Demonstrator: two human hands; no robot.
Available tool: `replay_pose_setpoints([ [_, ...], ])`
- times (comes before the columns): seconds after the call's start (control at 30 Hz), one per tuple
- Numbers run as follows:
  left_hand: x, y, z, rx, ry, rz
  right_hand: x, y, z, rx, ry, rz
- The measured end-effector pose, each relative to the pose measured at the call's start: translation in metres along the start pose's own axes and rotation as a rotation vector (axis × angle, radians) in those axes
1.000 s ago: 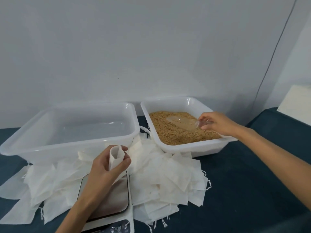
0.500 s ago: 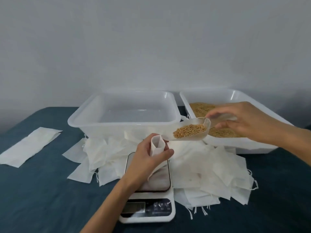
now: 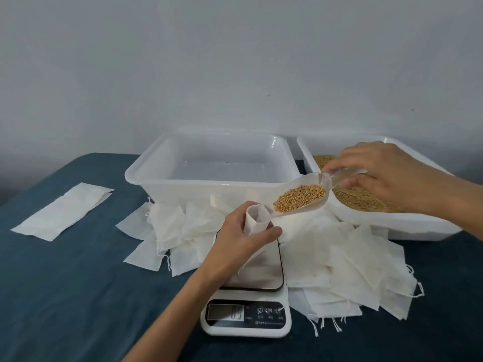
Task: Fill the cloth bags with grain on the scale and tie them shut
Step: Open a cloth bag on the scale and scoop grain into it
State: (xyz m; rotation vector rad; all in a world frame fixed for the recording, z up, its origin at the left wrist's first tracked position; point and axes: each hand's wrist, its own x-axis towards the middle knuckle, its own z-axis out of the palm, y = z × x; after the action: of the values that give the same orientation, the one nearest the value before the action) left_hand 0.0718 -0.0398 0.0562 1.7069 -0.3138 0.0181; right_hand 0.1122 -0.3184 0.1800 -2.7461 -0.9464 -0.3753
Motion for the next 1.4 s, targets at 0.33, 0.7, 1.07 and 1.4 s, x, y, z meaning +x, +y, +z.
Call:
replay_pose_setpoints([
  [0.33, 0.002, -0.008, 0.000, 0.000, -0.028, 0.014, 0.006, -0.015, -0.001, -0.063, 0.012, -0.073],
  [0.7, 0.002, -0.007, -0.002, -0.081, -0.048, 0.003, 0.007, -0.028, -0.009, -0.140, 0.032, -0.081],
  [1.07, 0.003, -0.008, -0.002, -0.179, -0.072, -0.016, 0.007, -0.031, -0.008, -0.176, 0.042, -0.092],
  [1.4, 0.003, -0.008, -0.001, -0.160, -0.067, -0.030, 0.007, -0.029, -0.006, -0.271, 0.090, -0.192],
])
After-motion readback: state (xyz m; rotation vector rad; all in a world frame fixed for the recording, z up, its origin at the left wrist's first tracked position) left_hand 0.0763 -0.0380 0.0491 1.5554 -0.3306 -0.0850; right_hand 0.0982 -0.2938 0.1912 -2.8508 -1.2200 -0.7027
